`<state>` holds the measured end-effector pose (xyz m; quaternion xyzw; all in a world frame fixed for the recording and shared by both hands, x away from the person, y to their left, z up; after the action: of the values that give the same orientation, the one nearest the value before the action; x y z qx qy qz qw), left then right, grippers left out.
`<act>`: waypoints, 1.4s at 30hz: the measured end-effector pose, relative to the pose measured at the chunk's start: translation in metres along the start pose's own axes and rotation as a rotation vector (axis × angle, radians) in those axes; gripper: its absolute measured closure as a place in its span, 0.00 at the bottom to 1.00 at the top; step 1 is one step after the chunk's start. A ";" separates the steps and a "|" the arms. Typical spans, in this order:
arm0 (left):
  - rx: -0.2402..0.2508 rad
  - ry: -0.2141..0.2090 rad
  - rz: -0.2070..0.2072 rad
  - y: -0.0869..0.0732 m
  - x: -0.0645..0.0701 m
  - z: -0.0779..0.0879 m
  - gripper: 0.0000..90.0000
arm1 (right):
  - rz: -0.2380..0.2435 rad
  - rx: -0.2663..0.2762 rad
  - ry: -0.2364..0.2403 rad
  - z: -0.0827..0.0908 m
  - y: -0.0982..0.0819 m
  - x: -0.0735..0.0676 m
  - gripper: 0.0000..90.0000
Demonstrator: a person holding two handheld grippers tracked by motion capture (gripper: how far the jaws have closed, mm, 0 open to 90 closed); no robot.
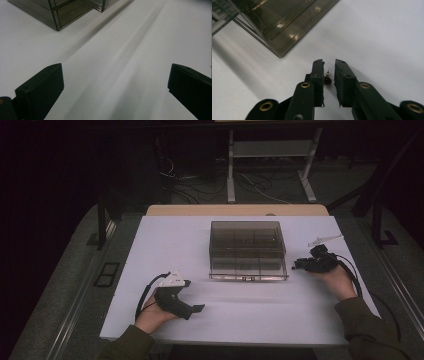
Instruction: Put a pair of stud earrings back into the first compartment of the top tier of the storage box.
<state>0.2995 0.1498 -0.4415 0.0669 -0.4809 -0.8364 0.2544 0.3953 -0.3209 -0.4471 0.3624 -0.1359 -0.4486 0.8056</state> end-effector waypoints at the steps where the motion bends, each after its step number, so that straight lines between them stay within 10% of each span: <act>1: -0.001 0.000 0.000 0.000 0.000 0.000 0.00 | 0.000 0.000 0.000 0.000 0.000 0.000 0.86; 42: 0.001 -0.014 0.008 -0.001 0.000 0.000 0.00 | 0.012 0.015 0.001 0.013 -0.002 0.004 0.88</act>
<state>0.2987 0.1501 -0.4419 0.0594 -0.4836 -0.8354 0.2546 0.3890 -0.3305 -0.4399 0.3681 -0.1411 -0.4426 0.8054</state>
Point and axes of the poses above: each handheld gripper's, and its own axes: z roughly backward along the jaws, y roughly out of its top, x roughly to its right, the point moved 1 cm from there along -z, roughly forward along the jaws, and after that the axes turned 5 degrees about x, right-handed, at the moved point
